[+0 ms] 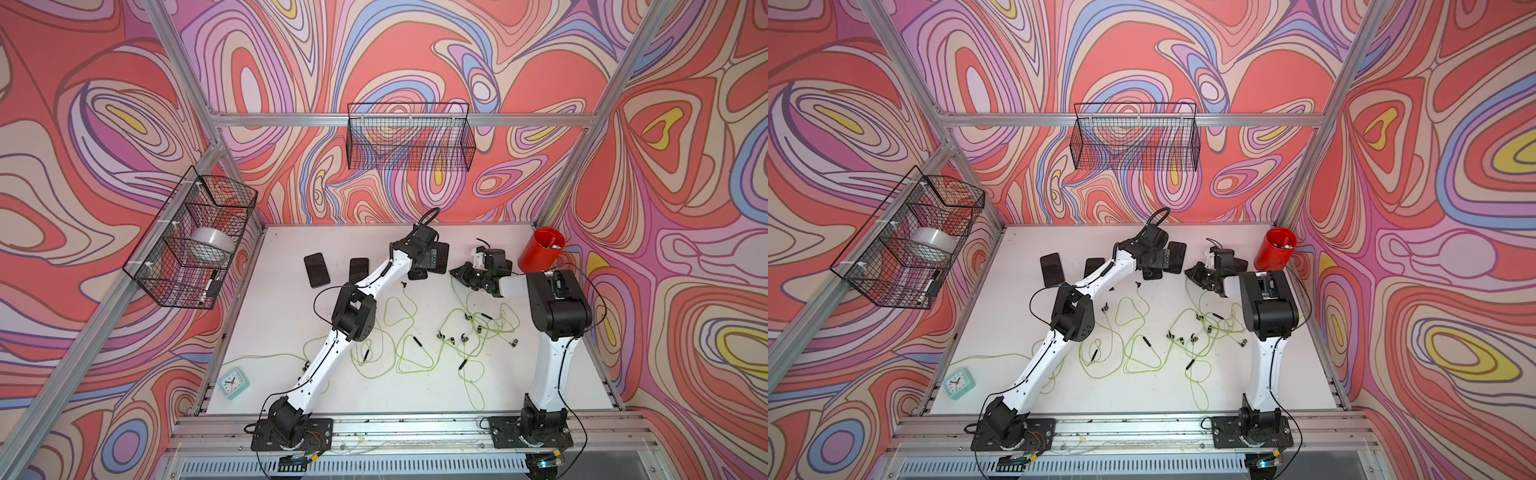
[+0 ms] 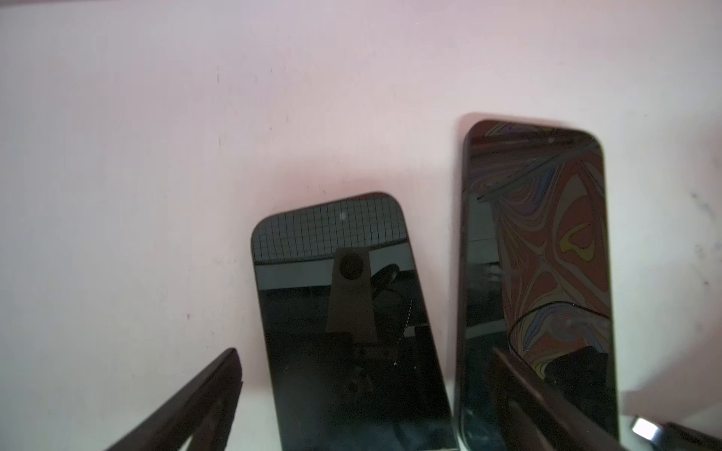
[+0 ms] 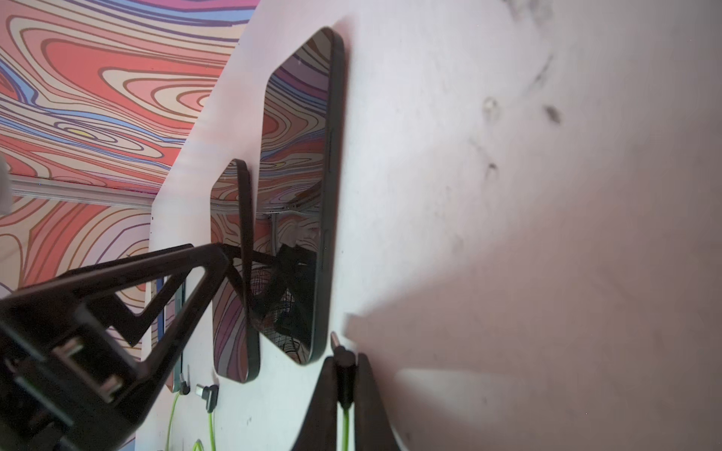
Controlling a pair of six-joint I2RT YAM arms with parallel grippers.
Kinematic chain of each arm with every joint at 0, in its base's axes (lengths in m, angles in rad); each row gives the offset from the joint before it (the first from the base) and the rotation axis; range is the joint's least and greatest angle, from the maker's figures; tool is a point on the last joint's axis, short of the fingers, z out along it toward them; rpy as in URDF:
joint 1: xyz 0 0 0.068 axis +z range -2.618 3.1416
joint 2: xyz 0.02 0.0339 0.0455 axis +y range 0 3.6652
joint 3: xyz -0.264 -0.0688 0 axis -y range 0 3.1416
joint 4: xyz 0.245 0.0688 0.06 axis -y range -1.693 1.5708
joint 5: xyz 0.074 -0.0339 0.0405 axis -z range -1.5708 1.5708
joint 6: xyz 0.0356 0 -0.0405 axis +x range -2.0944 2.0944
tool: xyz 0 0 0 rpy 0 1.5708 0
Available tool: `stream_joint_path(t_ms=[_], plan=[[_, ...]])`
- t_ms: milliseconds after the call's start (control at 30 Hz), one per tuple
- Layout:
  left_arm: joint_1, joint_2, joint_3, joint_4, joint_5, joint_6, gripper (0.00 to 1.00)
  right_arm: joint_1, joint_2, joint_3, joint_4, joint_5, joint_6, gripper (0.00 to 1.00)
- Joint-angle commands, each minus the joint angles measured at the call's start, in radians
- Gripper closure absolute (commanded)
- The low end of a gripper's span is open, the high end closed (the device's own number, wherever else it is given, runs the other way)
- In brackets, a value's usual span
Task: Plug wired earphones into phones
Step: Adjust the phone at the center of the board, then move the phone to the center of the board.
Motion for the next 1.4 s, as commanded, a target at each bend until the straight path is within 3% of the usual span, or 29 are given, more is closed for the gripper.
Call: stream_joint_path(t_ms=[0,267,367,600,733,967,1067,1233,1367], plan=[[0.006,0.026,0.020,-0.137,0.032,-0.038,0.00,0.004,-0.060,-0.045,-0.001,0.014,-0.011,0.98],[0.013,0.027,-0.001,-0.155,0.047,-0.083,0.00,0.005,-0.122,-0.064,-0.024,0.020,-0.029,0.98],[0.027,0.034,0.000,-0.182,0.066,-0.102,0.10,0.005,-0.145,-0.076,-0.028,0.019,-0.033,0.98],[0.035,0.044,-0.011,-0.250,0.054,-0.038,0.17,0.005,-0.166,-0.082,-0.055,0.016,-0.047,0.98],[0.037,0.032,-0.029,-0.244,0.067,-0.009,0.15,0.005,-0.134,-0.049,-0.080,0.024,-0.040,0.98],[0.041,0.039,-0.028,-0.216,0.156,-0.015,0.12,0.004,-0.023,0.081,-0.068,0.105,0.089,0.97],[0.044,0.044,-0.029,-0.211,0.159,-0.019,0.16,0.002,0.056,0.153,-0.054,0.110,0.136,0.97],[0.051,0.057,-0.028,-0.213,0.167,-0.032,0.34,0.001,0.169,0.255,-0.051,0.123,0.197,0.97],[0.052,0.059,-0.029,-0.212,0.168,-0.032,0.38,0.001,0.226,0.298,-0.062,0.139,0.224,0.97]])
